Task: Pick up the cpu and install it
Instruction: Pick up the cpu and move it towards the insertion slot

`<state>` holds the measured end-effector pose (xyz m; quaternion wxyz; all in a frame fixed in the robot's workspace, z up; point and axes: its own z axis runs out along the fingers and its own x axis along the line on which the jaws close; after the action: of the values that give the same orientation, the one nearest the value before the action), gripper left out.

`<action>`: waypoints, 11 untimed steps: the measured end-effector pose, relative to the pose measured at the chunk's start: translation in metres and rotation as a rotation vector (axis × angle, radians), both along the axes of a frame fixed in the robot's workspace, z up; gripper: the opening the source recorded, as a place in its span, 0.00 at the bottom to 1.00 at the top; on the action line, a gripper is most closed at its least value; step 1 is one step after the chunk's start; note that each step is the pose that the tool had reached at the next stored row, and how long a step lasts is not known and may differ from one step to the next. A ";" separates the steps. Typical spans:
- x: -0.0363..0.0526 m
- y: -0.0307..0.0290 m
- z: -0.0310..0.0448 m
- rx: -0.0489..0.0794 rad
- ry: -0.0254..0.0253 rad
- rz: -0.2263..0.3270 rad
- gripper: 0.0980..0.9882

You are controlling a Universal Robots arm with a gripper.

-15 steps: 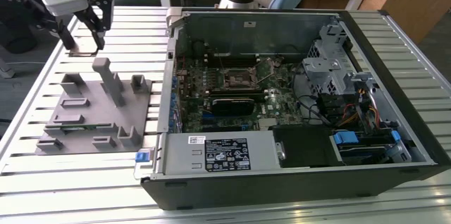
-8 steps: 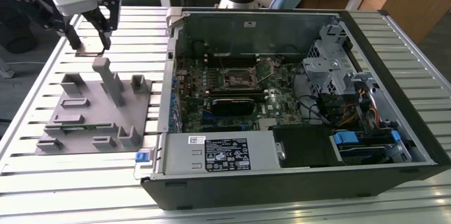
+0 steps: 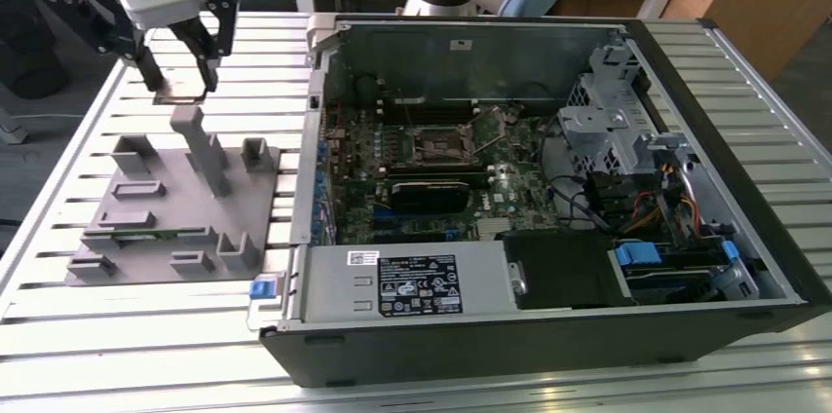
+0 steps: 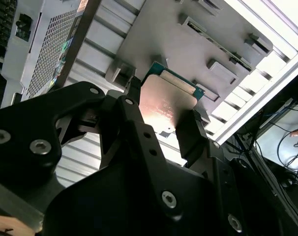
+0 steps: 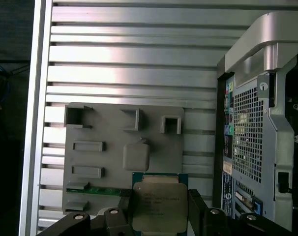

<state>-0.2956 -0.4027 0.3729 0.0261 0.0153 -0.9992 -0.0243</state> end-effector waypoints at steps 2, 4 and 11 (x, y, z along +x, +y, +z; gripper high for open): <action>0.0031 0.0000 0.0000 0.000 0.0007 0.000 0.50; 0.0077 0.0000 0.0001 0.000 0.0014 0.000 0.50; 0.0195 0.0000 0.0000 0.000 0.0025 0.000 0.50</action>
<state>-0.2761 -0.4027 0.3728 0.0273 0.0152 -0.9992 -0.0244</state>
